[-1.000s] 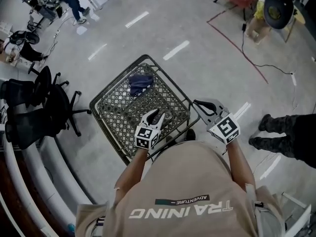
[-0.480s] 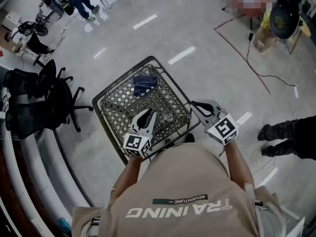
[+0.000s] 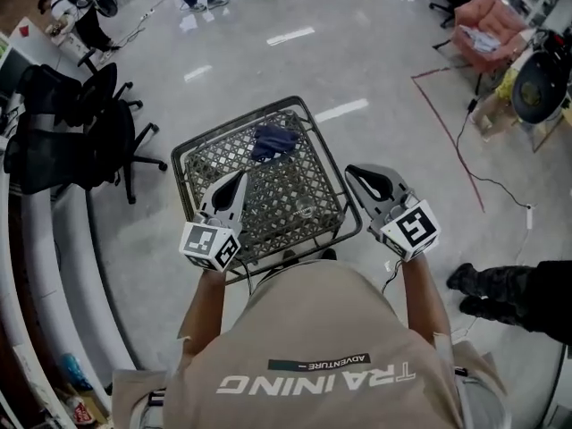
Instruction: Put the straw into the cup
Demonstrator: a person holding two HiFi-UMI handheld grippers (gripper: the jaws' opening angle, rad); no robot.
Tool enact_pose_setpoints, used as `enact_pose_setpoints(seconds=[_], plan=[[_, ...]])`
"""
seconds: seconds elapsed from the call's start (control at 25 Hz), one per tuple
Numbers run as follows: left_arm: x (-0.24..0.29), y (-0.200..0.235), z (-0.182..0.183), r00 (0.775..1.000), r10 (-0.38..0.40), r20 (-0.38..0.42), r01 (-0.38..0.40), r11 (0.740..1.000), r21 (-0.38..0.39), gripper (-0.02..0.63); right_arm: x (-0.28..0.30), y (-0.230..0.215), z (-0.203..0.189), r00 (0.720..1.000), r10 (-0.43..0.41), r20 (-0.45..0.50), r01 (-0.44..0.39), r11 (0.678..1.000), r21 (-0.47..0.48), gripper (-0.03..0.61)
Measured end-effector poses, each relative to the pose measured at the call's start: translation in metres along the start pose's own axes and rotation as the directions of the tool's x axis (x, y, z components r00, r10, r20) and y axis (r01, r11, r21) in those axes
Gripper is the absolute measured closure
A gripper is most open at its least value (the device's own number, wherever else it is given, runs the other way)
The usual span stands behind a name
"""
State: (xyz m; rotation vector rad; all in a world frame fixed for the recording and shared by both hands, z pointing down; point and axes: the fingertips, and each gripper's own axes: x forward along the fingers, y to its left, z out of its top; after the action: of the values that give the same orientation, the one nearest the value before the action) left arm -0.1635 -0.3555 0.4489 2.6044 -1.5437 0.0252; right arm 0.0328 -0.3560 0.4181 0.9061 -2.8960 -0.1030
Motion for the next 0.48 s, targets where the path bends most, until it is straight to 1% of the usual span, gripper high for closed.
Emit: enact_pose_setpoints(seconds=[0.12,0.24,0.28,0.48], plan=[[-0.011,0.018,0.010,0.999,0.051,0.017,-0.051,0.999,-0.014,0.597,0.012,-0.002,0.017,1.000,0.013,0.014,-0.012,1.000,-0.021,0.551],[-0.020,0.029,0.018,0.998,0.069,0.011,-0.069,0.996,-0.057,0.597,0.020,-0.005,0.023,1.000,0.016,0.011,-0.016,1.000,-0.016,0.551],[-0.022,0.032,0.020,0.997,0.073,0.008,-0.073,0.996,-0.060,0.597,0.021,-0.005,0.025,1.000,0.017,0.009,-0.016,1.000,-0.012,0.551],[-0.020,0.041,0.029,0.996,0.088,0.006,-0.088,0.996,-0.024,0.597,0.026,-0.011,0.026,1.000,0.018,0.007,-0.018,0.999,-0.032,0.558]])
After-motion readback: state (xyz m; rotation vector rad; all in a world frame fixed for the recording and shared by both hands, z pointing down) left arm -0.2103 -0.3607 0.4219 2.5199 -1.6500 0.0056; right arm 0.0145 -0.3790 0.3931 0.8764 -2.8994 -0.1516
